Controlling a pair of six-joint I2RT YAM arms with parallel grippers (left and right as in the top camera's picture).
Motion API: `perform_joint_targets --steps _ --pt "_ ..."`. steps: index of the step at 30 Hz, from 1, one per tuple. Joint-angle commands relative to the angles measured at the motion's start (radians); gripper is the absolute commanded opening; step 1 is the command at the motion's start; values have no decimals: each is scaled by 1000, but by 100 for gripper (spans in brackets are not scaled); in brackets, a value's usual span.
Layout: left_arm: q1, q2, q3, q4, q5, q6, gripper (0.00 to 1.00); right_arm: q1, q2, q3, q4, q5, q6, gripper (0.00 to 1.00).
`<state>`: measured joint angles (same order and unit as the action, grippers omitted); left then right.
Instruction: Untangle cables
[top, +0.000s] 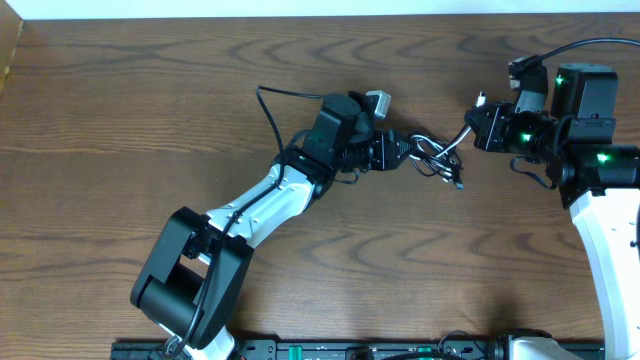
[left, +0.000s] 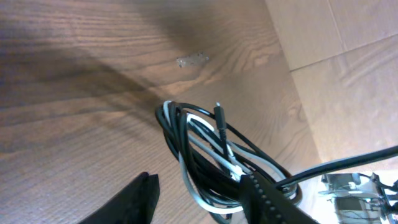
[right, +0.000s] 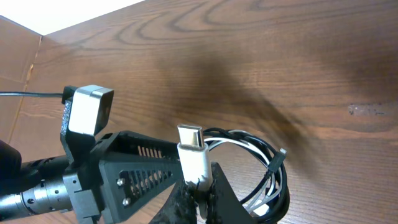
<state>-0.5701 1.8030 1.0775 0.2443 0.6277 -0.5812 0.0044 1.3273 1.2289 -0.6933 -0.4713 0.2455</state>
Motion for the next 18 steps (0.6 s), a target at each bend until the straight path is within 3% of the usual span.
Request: perform_joint_targets --steps 1,5,10,18 --pt "1 3 5 5 19 -1 30 3 -9 15 1 -14 4 1" --pt "1 3 5 6 19 -1 31 3 -9 15 1 -27 4 1" --pt "1 4 5 13 11 -1 43 3 -9 15 4 -56 4 1" --pt "0 6 5 66 11 -23 42 3 -9 15 1 -60 4 1"
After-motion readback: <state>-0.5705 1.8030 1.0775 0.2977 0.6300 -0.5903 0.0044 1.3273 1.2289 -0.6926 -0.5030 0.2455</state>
